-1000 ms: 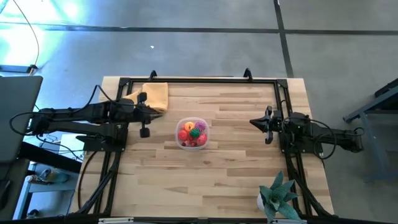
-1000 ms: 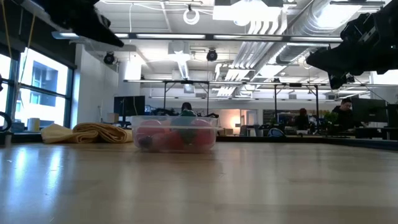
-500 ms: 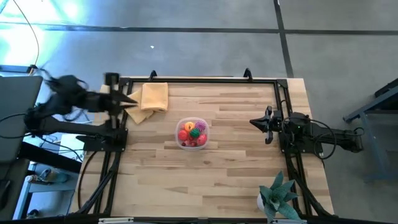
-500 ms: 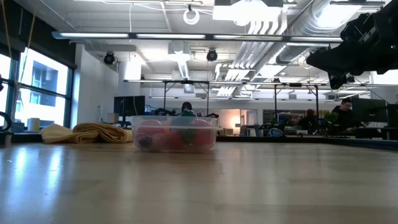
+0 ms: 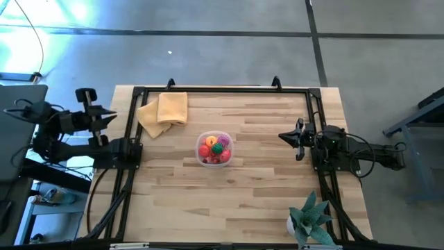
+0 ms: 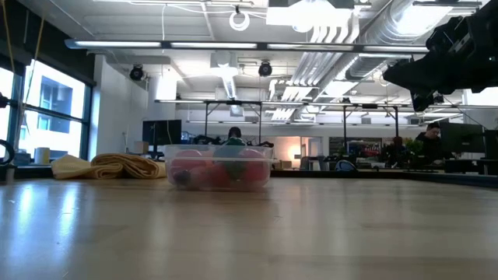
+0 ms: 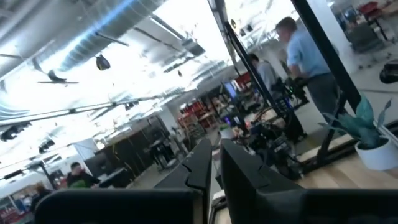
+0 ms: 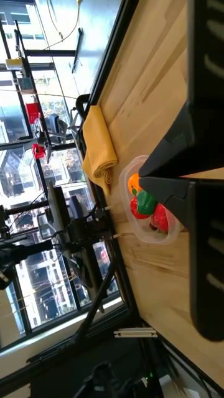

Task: Pick and placing Produce into tupperware
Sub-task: Return to Home Position

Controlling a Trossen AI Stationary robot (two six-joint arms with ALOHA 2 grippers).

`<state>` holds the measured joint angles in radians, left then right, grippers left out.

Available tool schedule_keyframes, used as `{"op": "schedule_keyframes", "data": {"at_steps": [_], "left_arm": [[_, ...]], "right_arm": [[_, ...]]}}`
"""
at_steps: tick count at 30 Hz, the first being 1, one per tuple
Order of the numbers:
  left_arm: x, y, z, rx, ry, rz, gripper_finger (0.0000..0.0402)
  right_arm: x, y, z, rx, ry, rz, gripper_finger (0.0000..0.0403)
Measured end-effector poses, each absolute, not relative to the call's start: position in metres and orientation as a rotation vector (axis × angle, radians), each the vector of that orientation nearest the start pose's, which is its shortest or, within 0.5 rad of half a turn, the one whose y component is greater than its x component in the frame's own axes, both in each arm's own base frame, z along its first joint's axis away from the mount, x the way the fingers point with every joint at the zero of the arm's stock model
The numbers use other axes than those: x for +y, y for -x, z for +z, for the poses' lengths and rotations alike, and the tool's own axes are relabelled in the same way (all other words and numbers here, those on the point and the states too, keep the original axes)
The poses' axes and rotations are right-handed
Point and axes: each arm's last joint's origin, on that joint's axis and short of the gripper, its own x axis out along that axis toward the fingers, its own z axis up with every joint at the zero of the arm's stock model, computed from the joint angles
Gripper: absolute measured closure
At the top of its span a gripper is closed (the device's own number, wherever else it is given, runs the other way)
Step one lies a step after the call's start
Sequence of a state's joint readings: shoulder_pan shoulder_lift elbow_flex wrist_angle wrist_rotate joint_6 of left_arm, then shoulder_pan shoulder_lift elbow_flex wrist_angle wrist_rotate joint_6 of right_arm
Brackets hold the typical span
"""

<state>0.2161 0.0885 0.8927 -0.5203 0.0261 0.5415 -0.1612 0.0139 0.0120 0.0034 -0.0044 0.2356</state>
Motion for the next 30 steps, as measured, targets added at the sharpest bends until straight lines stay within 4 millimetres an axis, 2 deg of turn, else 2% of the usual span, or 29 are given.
{"op": "schedule_keyframes", "data": {"at_steps": [3, 6, 8, 11, 15, 19, 23, 30], "left_arm": [[-0.007, 0.030, 0.354, -0.244, -0.573, 0.264, 0.0378], [-0.005, 0.019, 0.344, -0.163, -0.565, 0.240, 0.0378], [-0.003, 0.010, 0.347, -0.197, -0.567, 0.245, 0.0378], [0.000, -0.010, 0.331, -0.177, -0.559, 0.192, 0.0378], [0.004, -0.032, 0.316, -0.282, -0.566, 0.181, 0.0378], [0.009, -0.058, 0.285, -0.301, -0.567, 0.175, 0.0378], [0.013, -0.074, 0.255, -0.290, -0.540, 0.168, 0.0378], [0.015, -0.087, 0.222, -0.239, -0.484, 0.125, 0.0378]], "right_arm": [[-0.016, -0.097, 0.167, -0.020, -0.235, -0.156, 0.0402], [-0.016, -0.097, 0.167, -0.021, -0.235, -0.155, 0.0402], [-0.016, -0.097, 0.167, -0.021, -0.235, -0.157, 0.0402], [-0.016, -0.097, 0.167, -0.019, -0.235, -0.157, 0.0402], [-0.016, -0.097, 0.166, -0.014, -0.235, -0.157, 0.0402], [-0.016, -0.097, 0.166, -0.015, -0.235, -0.157, 0.0402], [-0.016, -0.097, 0.166, -0.014, -0.235, -0.157, 0.0402], [-0.016, -0.097, 0.166, -0.014, -0.235, -0.157, 0.0402]]}}
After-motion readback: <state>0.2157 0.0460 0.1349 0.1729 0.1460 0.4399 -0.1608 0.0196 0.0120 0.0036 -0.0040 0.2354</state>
